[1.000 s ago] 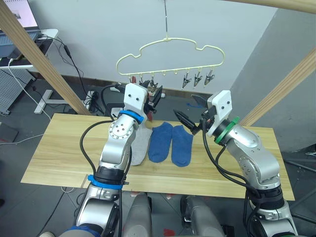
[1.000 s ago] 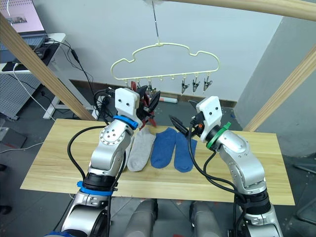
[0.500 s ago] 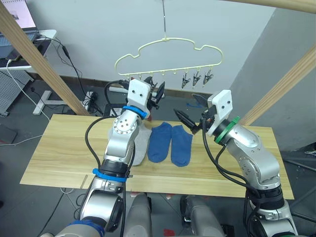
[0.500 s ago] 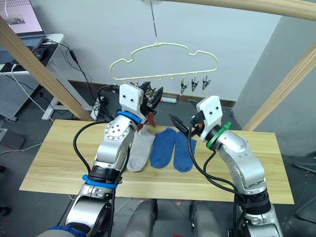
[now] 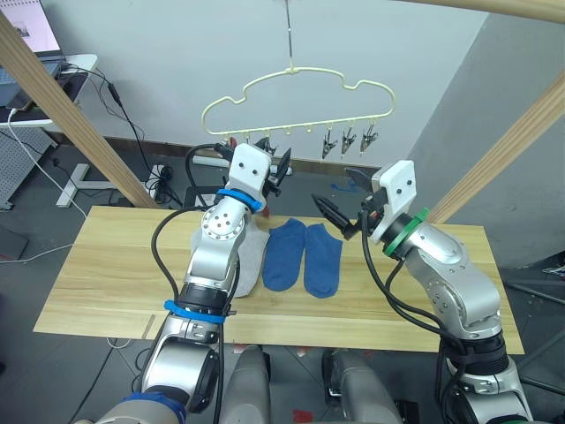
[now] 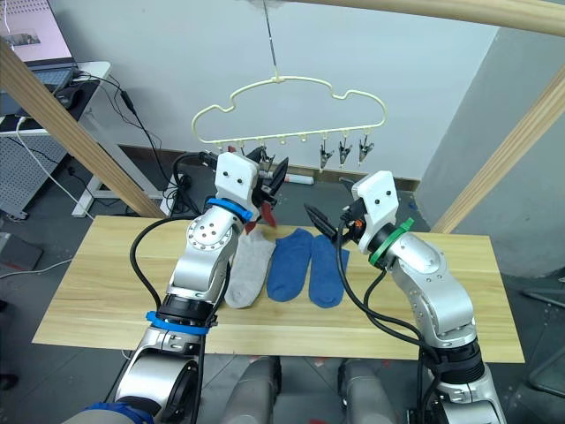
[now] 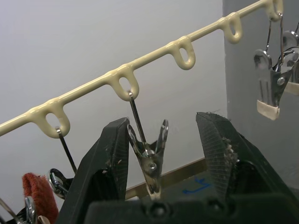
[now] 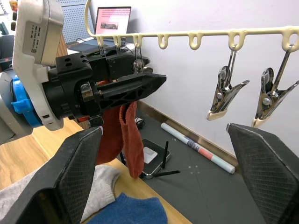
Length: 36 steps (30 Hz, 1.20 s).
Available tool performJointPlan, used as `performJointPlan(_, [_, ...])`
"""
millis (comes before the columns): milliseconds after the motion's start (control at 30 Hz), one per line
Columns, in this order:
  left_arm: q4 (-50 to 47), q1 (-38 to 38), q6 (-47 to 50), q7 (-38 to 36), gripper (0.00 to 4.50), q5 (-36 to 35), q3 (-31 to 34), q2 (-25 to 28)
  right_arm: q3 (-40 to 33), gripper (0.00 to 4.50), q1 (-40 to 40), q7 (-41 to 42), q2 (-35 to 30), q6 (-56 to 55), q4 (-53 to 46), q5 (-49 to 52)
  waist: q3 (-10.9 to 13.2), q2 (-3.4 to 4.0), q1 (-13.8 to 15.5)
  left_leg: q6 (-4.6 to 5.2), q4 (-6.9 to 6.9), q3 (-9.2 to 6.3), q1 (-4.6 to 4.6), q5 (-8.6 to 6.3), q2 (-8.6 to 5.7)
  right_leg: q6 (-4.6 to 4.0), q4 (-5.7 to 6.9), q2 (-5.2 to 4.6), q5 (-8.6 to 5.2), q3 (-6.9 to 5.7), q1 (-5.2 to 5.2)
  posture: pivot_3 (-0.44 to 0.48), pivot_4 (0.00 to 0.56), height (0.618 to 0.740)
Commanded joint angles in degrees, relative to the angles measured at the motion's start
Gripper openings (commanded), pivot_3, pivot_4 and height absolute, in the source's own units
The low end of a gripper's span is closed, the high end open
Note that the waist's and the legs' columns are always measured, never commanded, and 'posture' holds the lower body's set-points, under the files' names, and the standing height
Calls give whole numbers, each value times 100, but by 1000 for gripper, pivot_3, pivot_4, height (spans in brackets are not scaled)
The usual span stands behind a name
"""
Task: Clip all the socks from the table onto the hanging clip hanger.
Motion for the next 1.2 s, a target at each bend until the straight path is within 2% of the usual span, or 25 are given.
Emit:
performJointPlan(33, [-108, -150, -160, 31, 2266, 52, 18, -14, -7, 4500, -19, -17, -15, -18, -303, 47, 0, 0, 0, 0, 0, 0, 0, 0, 0, 0, 0, 0, 0, 0, 0, 108, 272, 740])
performJointPlan(100, [-112, -153, -158, 30, 1881, 38, 33, -18, -7, 4500, -16, -24, -15, -7, -299, 62, 0, 0, 0, 0, 0, 0, 0, 0, 0, 0, 1, 0, 0, 0, 0, 108, 272, 740])
performJointPlan(233, [-127, -179, -138, 24, 645, 2, 80, -23, -14, 4500, -4, -37, 5, 37, -298, 100, 0, 0, 1, 0, 0, 0, 0, 0, 0, 0, 1, 0, 0, 0, 0, 108, 272, 740])
performJointPlan(300, [-134, -181, -141, 21, 254, 12, 81, -30, -30, 4500, 4, -42, 18, 46, -299, 112, 0, 0, 2, 0, 0, -1, 0, 0, 0, 0, 1, 0, 0, 0, 0, 111, 274, 740])
performJointPlan(500, [-170, -177, -99, -2, 180, -8, 94, -20, -21, 4500, 36, -63, 39, 86, -266, 78, 0, 0, 2, 0, 0, -1, 0, 0, 0, -1, 1, 0, 0, -1, 0, 113, 275, 740])
performJointPlan(633, [-279, -155, 287, -135, 180, -273, 221, -2, 522, 4500, 273, -230, -357, 236, 317, -719, 0, 0, 6, 0, 1, -1, 0, 0, 0, 0, 1, 0, 0, 0, 2, 119, 279, 740])
performJointPlan(733, [-442, -158, 970, -431, 180, -945, 532, 19, 1047, 4500, 311, -335, -360, -181, 1390, -1292, -1, -1, -2, 0, 2, -1, 2, 0, 0, 0, 2, 0, 0, -1, 2, 126, 280, 740])
performJointPlan(800, [-607, -151, 1583, -602, 180, -1497, 791, 15, 1157, 4500, 167, -477, -145, -417, 2064, -1490, 0, -1, -14, 1, 3, -1, 3, 1, 1, 0, 6, 1, 0, -1, 2, 135, 281, 740])
performJointPlan(900, [-934, -229, 3299, -613, 180, -3079, 1621, 35, 1401, 4500, -289, -410, 287, -798, 3392, -1704, 0, 0, -79, 1, 4, 0, 4, 1, 7, 0, 10, 3, 1, 0, 0, 156, 282, 740])
performJointPlan(1000, [-1120, -218, 4414, -655, 180, -4061, 2131, 297, 1467, 4500, -649, -486, 630, -1116, 4607, -1916, 0, 0, -107, 1, 5, -5, 7, 2, 8, 0, 18, 5, 1, -4, 1, 171, 280, 740])
performJointPlan(1200, [-1361, -241, 5918, -21, 180, -5815, 2981, 442, 1433, 4500, -819, -692, 750, -1651, 6235, -2306, -2, -4, -49, 1, 7, -10, 17, 1, 3, 2, 6, -1, 3, -8, 24, 182, 279, 740])
